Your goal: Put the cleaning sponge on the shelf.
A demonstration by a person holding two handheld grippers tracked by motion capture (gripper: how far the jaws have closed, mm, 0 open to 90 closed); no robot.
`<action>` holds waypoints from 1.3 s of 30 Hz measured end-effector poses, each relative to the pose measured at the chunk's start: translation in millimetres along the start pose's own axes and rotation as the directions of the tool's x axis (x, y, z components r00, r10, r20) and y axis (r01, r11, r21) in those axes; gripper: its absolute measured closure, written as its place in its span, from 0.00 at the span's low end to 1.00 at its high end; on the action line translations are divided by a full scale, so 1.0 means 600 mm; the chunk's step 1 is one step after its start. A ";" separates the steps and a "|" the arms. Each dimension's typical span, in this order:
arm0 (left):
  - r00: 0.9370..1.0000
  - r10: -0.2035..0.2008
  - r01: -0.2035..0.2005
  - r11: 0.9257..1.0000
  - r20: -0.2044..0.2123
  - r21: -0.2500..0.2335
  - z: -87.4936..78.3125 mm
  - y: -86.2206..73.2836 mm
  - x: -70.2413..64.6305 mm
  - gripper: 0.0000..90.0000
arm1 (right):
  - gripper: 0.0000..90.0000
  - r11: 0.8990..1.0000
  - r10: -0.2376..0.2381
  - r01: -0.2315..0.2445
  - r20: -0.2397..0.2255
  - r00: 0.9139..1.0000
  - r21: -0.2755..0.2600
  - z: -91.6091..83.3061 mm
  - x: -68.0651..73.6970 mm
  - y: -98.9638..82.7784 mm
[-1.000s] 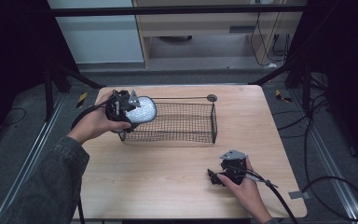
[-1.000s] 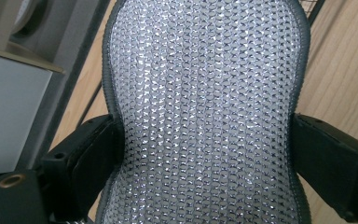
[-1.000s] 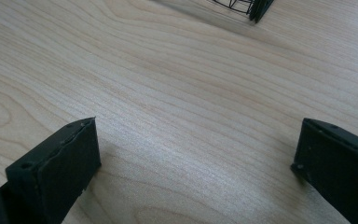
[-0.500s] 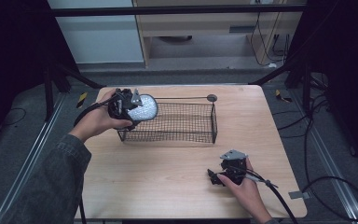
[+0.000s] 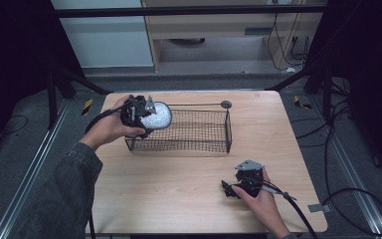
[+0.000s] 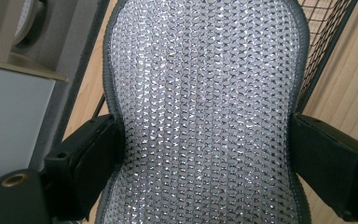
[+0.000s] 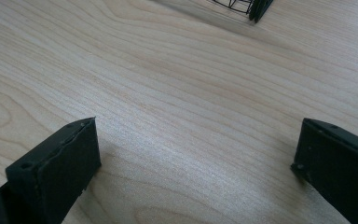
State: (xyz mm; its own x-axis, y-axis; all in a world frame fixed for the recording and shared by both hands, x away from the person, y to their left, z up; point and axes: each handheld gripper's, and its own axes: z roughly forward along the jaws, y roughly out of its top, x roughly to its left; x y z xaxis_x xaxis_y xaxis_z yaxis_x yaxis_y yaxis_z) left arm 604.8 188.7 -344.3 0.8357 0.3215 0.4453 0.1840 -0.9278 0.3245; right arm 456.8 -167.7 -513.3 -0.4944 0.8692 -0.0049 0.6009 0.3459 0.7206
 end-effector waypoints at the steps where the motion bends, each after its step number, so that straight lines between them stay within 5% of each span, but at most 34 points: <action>1: 1.000 0.003 -0.003 1.000 -0.001 0.001 0.002 0.000 0.001 0.10 | 0.00 1.000 0.000 0.000 0.000 1.000 0.000 0.000 0.000 0.000; 23: 0.998 0.068 -0.068 0.998 -0.007 0.013 0.045 0.012 0.005 0.11 | 0.00 1.000 0.002 -0.002 0.002 1.000 -0.001 -0.002 0.000 -0.002; 39: 0.998 0.063 -0.063 0.998 -0.012 0.013 0.054 0.019 0.002 0.11 | 0.00 1.000 0.003 -0.003 0.002 1.000 -0.001 -0.002 0.001 -0.002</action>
State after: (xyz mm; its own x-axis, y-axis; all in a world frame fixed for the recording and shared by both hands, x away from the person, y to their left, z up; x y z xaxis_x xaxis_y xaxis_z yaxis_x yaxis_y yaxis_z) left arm 624.7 172.2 -367.0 0.8395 0.2647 0.4745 0.1377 -0.9485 0.2854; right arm 455.3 -168.2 -513.3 -0.4918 0.8707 -0.0043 0.6014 0.3432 0.7214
